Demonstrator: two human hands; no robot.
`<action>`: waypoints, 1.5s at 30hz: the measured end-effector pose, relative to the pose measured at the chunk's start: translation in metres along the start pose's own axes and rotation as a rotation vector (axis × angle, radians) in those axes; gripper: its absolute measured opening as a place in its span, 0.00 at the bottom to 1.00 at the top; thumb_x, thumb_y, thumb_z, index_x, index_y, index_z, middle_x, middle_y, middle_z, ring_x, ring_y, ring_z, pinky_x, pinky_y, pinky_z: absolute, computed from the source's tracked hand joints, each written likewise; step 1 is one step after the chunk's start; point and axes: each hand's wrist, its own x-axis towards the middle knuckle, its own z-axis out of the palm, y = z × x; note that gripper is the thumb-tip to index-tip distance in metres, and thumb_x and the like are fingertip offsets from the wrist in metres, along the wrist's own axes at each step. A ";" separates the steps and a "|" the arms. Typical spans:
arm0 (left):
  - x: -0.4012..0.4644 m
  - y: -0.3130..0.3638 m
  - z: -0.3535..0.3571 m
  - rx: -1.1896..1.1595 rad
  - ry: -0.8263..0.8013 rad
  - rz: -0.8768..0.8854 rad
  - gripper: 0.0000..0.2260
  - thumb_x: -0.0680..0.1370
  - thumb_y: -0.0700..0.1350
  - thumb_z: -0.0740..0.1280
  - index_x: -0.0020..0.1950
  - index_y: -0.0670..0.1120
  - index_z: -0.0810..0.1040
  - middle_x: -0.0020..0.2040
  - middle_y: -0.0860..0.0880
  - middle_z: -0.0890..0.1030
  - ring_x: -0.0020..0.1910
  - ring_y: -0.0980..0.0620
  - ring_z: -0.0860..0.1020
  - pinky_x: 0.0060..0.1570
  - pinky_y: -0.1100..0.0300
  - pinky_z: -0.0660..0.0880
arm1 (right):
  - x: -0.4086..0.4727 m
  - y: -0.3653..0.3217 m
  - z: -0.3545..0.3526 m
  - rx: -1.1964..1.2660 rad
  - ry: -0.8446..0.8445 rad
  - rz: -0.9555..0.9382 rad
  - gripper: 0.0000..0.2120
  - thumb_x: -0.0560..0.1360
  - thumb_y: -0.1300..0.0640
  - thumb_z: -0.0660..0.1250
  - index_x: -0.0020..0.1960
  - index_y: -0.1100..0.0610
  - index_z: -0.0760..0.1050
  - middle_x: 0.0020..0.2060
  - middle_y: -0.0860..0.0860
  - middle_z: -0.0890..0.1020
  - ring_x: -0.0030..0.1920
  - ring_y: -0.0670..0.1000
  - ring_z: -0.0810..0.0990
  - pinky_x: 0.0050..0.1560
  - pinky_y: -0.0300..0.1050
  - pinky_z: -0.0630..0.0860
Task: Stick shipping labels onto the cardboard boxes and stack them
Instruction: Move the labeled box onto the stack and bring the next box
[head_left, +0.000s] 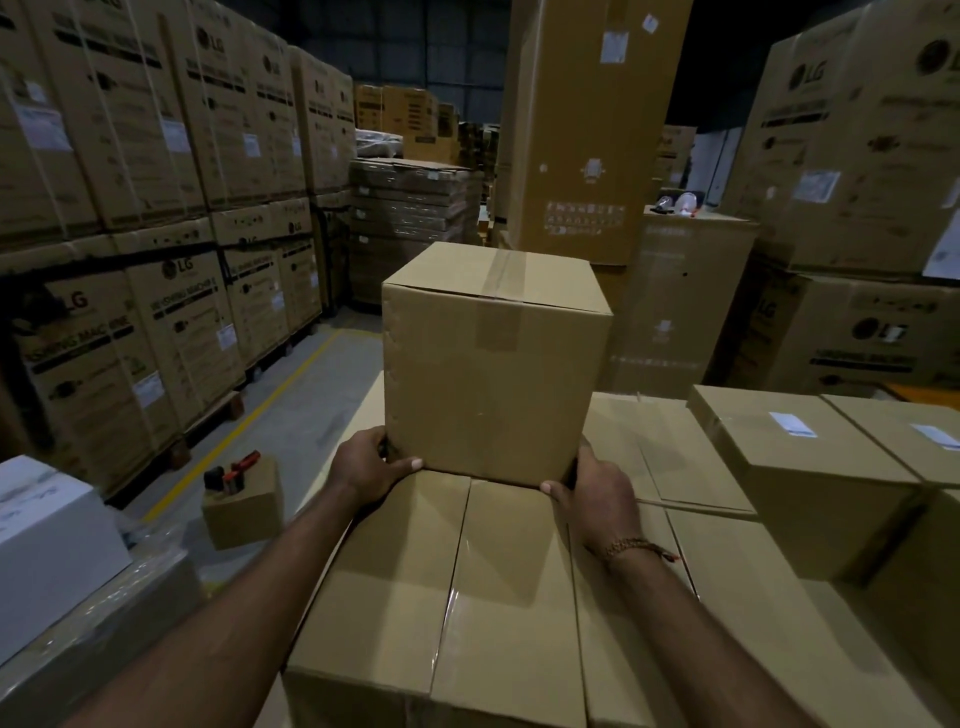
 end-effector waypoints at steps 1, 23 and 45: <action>-0.001 0.000 0.000 -0.018 -0.007 -0.004 0.24 0.73 0.54 0.81 0.65 0.47 0.83 0.59 0.48 0.86 0.57 0.48 0.84 0.58 0.50 0.80 | 0.000 0.000 0.000 0.004 -0.005 -0.005 0.34 0.77 0.43 0.75 0.77 0.52 0.67 0.53 0.52 0.84 0.52 0.55 0.82 0.53 0.50 0.80; -0.070 -0.031 -0.007 -0.485 -0.387 -0.410 0.31 0.75 0.68 0.72 0.66 0.44 0.80 0.53 0.42 0.88 0.51 0.40 0.87 0.56 0.43 0.82 | -0.178 0.044 -0.069 -0.107 -0.178 0.037 0.41 0.76 0.21 0.46 0.83 0.39 0.60 0.86 0.50 0.55 0.85 0.58 0.48 0.84 0.64 0.45; -0.067 -0.032 -0.001 -0.320 -0.208 -0.451 0.46 0.59 0.80 0.73 0.63 0.46 0.83 0.54 0.44 0.86 0.50 0.40 0.86 0.57 0.42 0.81 | -0.170 0.049 -0.070 -0.164 -0.185 0.001 0.35 0.80 0.26 0.51 0.81 0.42 0.64 0.84 0.54 0.60 0.85 0.61 0.52 0.83 0.67 0.50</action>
